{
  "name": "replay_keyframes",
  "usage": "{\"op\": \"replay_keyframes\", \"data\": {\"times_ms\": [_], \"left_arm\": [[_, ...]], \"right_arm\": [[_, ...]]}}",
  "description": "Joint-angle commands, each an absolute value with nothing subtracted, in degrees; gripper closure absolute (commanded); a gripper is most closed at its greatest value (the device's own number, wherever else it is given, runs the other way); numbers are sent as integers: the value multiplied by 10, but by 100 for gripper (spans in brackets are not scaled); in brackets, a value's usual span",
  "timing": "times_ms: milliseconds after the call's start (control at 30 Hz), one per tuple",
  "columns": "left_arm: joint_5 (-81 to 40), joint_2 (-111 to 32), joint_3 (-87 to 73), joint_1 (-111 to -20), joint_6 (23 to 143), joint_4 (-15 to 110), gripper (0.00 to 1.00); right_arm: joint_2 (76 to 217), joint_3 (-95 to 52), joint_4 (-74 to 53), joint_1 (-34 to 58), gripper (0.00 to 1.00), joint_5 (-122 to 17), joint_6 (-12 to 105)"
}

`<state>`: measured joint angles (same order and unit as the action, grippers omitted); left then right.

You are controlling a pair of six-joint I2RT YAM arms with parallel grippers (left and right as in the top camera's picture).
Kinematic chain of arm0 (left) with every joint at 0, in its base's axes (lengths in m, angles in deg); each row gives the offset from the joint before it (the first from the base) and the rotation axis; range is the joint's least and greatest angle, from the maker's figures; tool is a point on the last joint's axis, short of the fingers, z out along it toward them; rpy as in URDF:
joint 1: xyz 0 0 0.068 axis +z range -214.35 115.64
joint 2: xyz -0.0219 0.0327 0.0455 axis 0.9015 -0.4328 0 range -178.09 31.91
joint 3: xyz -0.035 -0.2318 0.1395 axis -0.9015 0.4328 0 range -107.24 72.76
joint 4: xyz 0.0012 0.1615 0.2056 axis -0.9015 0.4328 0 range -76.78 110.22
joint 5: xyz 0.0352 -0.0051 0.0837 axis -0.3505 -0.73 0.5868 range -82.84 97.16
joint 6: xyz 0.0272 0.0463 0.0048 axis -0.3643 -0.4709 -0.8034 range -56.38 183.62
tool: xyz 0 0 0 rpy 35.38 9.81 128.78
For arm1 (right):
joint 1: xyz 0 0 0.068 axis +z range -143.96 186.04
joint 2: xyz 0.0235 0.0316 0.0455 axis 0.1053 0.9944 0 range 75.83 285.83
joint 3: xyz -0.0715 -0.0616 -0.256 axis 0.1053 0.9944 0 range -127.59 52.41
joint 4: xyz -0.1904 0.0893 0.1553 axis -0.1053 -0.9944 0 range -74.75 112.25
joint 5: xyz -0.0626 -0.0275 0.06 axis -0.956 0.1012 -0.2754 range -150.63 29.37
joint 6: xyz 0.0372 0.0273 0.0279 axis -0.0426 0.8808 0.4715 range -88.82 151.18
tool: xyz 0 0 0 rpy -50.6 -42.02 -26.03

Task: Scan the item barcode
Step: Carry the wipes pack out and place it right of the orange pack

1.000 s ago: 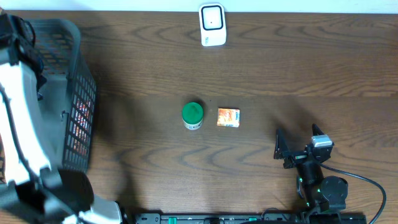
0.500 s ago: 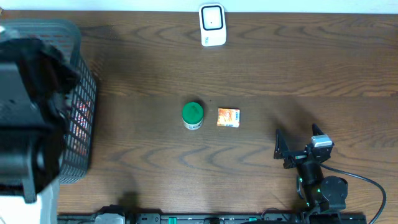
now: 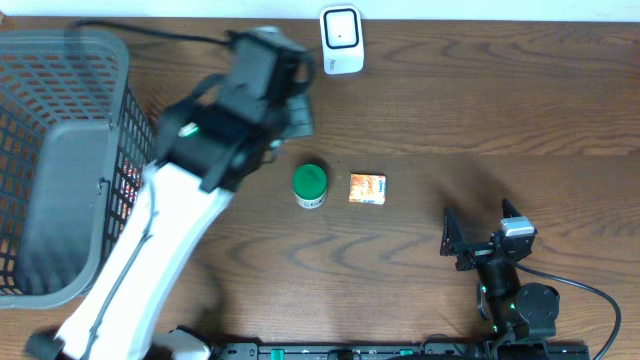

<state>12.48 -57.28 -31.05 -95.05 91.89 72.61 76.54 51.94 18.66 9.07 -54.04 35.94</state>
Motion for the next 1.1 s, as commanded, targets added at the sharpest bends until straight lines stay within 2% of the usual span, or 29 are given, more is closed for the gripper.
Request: {"op": "replay_keyframes", "data": {"times_ms": [0, 167, 600, 1067], "left_arm": [[-14, -617, -309, -961, 839, 692, 93], [-222, -693, -308, -962, 747, 644, 93], [-514, -871, -308, -966, 670, 529, 93], [-598, -1015, -308, -970, 671, 500, 93]], "right_arm": [[763, 521, 186, 95, 1, -543, 354], [763, 521, 186, 95, 1, -543, 354], [763, 521, 186, 95, 1, -543, 354], [763, 521, 186, 95, 1, -543, 354]]}}
